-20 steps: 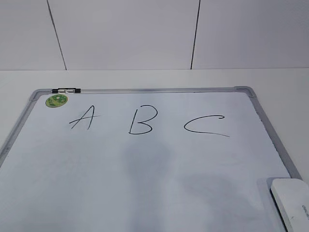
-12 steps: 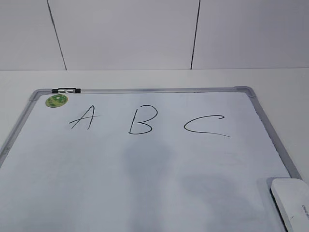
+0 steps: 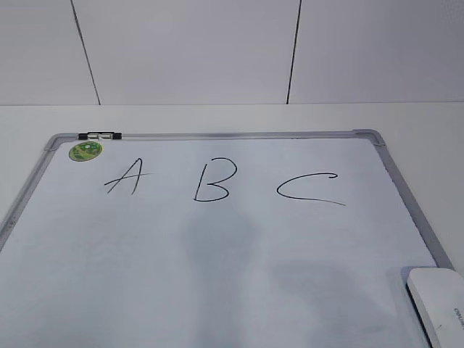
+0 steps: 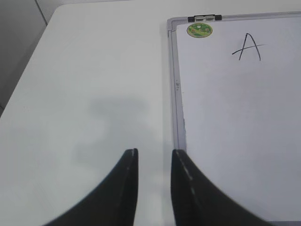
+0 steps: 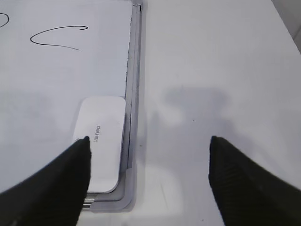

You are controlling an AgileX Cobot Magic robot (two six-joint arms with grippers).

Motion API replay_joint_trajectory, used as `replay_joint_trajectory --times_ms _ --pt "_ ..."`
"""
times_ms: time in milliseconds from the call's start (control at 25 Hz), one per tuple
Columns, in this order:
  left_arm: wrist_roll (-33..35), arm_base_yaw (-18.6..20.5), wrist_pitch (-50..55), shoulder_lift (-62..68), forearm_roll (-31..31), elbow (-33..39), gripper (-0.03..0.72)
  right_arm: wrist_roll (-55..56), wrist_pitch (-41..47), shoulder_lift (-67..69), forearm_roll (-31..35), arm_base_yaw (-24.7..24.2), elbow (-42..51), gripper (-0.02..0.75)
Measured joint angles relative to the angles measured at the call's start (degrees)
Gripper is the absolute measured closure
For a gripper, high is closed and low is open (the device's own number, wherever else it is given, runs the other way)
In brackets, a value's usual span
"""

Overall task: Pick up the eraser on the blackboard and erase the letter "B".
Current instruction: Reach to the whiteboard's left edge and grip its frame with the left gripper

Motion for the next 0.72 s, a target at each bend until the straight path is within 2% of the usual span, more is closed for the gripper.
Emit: replay_joint_trajectory --times_ms 720 --pt "0.0 -0.3 0.0 0.0 0.0 0.0 0.498 0.0 0.0 0.0 0.0 0.0 0.0 0.152"
